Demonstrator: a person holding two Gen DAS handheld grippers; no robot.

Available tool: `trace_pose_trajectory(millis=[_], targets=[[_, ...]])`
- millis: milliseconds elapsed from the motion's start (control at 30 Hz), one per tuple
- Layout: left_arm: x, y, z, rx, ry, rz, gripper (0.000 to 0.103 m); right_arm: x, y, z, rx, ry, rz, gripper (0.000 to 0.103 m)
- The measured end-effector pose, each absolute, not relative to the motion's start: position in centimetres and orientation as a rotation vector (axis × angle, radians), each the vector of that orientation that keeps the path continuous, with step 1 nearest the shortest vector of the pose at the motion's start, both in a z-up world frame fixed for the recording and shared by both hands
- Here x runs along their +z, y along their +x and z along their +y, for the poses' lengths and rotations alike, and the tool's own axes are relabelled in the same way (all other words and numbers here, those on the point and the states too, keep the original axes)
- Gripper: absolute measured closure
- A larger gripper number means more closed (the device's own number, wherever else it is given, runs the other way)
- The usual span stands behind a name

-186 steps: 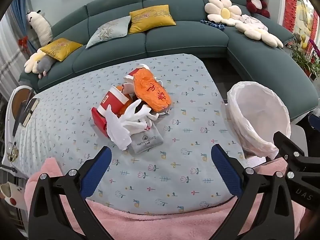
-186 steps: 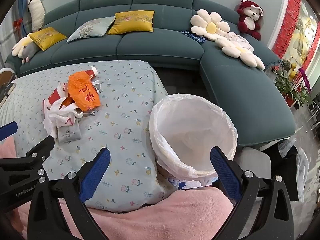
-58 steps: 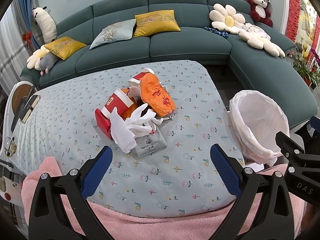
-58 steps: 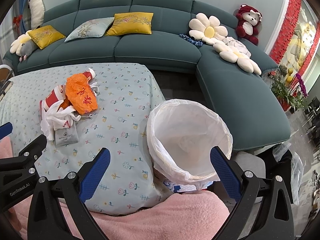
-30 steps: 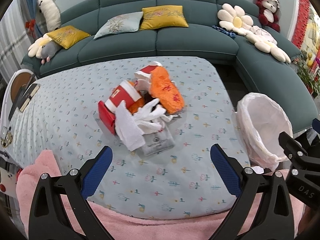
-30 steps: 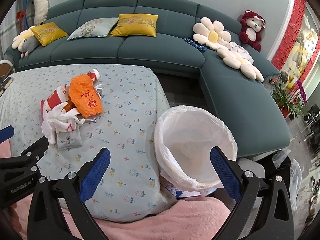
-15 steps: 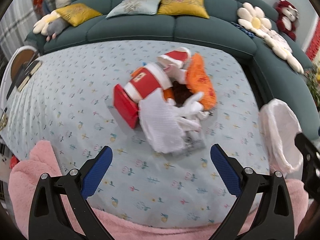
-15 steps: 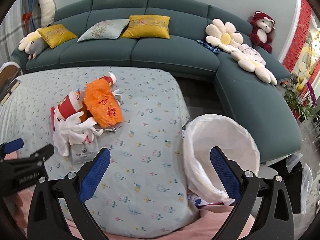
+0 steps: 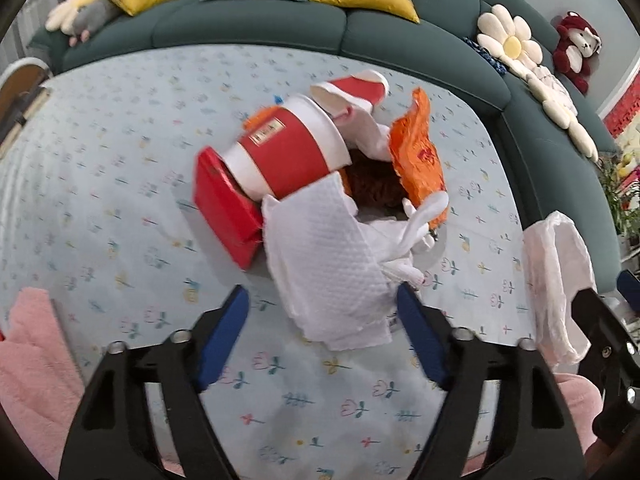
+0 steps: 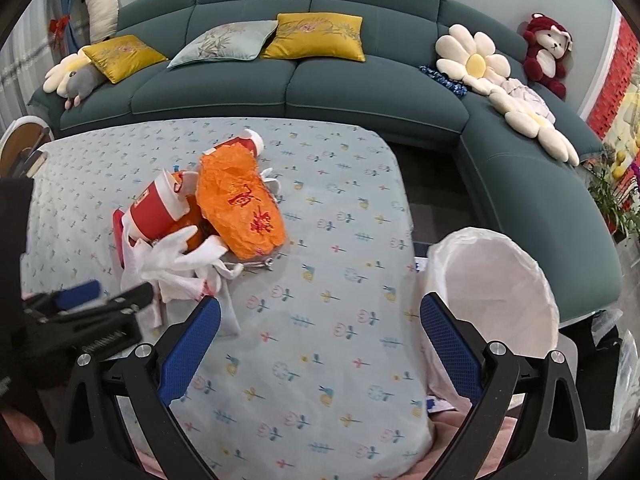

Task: Collect trash
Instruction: 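Grasp the white tissue with the left gripper while the right gripper grasps the white glove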

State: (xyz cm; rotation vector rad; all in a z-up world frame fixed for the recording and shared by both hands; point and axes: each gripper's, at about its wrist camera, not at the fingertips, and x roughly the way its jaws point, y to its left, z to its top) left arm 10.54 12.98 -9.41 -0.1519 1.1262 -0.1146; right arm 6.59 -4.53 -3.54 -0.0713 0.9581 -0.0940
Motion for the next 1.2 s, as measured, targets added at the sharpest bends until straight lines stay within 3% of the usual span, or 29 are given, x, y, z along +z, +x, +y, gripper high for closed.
trace_pose_trajectory(millis=[67,133,300,667,767,867,933,967,1200], targets=[[-9.9,10.7,13.1,-0.133,-0.166,1.142,0.051,-3.7,7.1,-4.1,-0.086,-0.071,0.961,0.008],[-10.2,10.6,13.5,-0.157,-0.192,1.153,0.072,-3.7,7.5,-3.6,-0.075,-0.068,0.959,0.009],[-9.9,10.2,15.4,-0.174,-0.241,1.149,0.093,-4.1,8.4,-2.1,-0.028,-0.056,0.971,0.018],[-9.2,9.2,18.5,-0.153,-0.271,1.129,0.096,-5.9,11.1,2.3,0.100,0.054,1.042,0.034],[-9.1,9.1,18.6,-0.154,-0.268,1.123,0.096,-7.3,12.0,3.4,0.115,0.080,1.084,0.043],[-8.8,8.9,18.6,-0.155,-0.268,1.117,0.096,-8.8,12.7,3.8,0.129,0.111,1.136,0.066],[-8.5,8.9,18.5,-0.160,-0.266,1.113,0.096,-9.6,12.8,3.8,0.144,0.130,1.170,0.094],[-8.2,8.8,18.4,-0.164,-0.261,1.110,0.096,-9.7,12.7,3.6,0.149,0.135,1.175,0.097],[-5.7,8.2,16.6,-0.203,-0.236,1.062,0.096,-5.8,11.0,0.9,0.147,0.156,1.072,0.100]])
